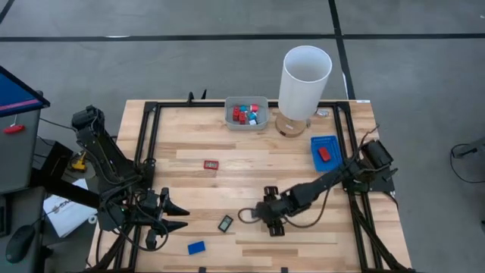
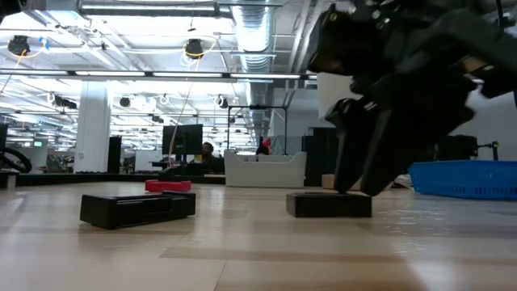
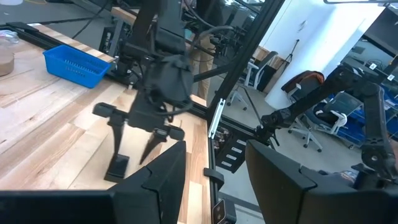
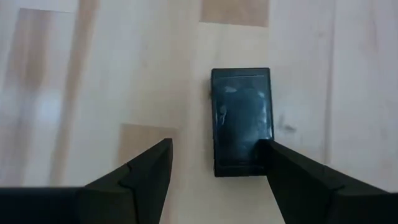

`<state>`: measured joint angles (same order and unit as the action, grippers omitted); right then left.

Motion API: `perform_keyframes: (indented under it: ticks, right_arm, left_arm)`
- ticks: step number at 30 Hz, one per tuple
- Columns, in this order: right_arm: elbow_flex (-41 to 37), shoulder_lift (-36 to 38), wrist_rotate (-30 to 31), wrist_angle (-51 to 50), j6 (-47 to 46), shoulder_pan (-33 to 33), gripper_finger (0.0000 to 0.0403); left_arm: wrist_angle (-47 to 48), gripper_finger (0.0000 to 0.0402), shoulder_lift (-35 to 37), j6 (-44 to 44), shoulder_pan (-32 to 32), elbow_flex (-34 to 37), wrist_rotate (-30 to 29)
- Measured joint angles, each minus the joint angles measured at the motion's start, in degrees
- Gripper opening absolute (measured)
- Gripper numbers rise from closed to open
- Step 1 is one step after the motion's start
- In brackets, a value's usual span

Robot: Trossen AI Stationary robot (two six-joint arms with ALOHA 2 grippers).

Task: Pick & Place Office items
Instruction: Put the top black digital clock into the blue basket

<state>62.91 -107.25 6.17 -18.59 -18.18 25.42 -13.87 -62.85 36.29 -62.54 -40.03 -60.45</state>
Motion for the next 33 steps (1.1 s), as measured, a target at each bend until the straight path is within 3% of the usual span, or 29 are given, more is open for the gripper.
perform_keyframes:
  ticks: [14, 33]
  right_arm:
    - [2.26, -0.06, 8.71, 0.36, -1.08, 2.01, 0.024]
    - [1.6, -2.76, 5.91, 2.48, -3.34, 0.7, 0.024]
  left_arm:
    - [0.03, 0.0163, 0.0, 0.0, -0.02, -0.01, 0.04]
    - [0.02, 0.0163, 0.0, 0.0, -0.07, 0.0, 0.24]
